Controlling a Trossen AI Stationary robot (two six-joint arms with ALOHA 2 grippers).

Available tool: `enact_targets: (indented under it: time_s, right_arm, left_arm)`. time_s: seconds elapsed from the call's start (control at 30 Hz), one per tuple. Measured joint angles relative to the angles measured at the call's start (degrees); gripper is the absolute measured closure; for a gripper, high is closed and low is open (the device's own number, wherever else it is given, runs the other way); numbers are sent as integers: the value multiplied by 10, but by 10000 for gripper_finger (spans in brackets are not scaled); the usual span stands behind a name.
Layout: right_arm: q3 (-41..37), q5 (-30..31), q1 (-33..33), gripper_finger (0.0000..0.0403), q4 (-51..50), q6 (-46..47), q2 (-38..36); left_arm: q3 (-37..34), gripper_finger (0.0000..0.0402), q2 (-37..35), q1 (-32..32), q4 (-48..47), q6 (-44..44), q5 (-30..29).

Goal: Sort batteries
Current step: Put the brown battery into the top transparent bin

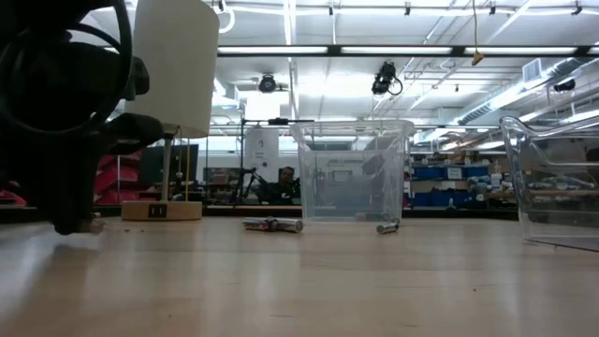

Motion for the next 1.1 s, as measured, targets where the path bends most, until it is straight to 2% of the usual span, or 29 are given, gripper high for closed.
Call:
enact_targets:
  time_s: [0.3,0.53,0.73,0.97,1.1]
  right_arm:
    - [0,0,0,288,0,0,0]
    - [0,0,0,288,0,0,0]
    - [0,0,0,288,-1,-12,0]
    - [0,0,0,288,-2,-17,0]
    - [0,0,0,288,-1,-30,0]
  left_arm:
    - [1,391,0,0,19,0,-1]
    - [1,391,-10,1,75,14,-23]
    - [3,391,-30,2,179,83,-105]
    - [3,391,-65,13,343,233,-255]
    - [3,391,-77,49,457,329,-272]
